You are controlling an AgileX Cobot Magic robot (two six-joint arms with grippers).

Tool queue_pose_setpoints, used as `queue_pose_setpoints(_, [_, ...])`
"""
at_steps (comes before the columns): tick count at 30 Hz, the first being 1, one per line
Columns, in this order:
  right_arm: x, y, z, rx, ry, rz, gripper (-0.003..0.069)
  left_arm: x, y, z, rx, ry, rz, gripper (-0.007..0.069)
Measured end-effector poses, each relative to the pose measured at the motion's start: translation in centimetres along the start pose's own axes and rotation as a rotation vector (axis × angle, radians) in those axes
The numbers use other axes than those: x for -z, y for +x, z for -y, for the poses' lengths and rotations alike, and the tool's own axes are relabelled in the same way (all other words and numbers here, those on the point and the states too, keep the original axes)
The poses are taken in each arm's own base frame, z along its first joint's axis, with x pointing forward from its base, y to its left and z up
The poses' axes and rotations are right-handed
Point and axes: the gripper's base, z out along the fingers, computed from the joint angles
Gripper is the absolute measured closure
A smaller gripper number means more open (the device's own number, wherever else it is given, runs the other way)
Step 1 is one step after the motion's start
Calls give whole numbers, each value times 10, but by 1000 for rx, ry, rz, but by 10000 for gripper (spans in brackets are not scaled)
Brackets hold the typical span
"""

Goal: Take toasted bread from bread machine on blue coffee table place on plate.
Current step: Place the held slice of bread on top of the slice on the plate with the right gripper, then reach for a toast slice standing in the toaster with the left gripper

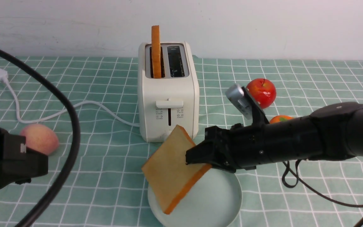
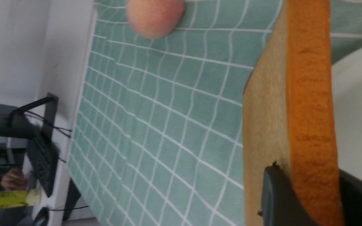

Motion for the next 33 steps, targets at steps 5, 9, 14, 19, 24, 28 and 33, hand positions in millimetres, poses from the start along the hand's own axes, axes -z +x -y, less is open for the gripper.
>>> queue_pose_setpoints(5, [17,-10,16,110,118,21,150,0,1,1,11,15,-14,386])
queue_pose_setpoints(9, [59,-30,14,160,147,105,32,0,-3,6,9,61,28,386])
queue_pose_setpoints(14, [135,-48,-22,262,166,254,17,-4,-24,14,-1,156,197,386])
queue_pose_setpoints(19, [188,-31,-75,427,146,288,86,-16,-59,26,-27,200,281,351])
queue_pose_setpoints(24, [217,3,-110,483,111,255,150,-41,-110,41,-72,197,223,256])
queue_pose_setpoints(28, [236,26,-120,491,180,238,158,-74,-148,56,-115,193,144,155])
queue_pose_setpoints(33, [250,42,-123,475,267,240,158,-121,-179,80,-154,113,128,75])
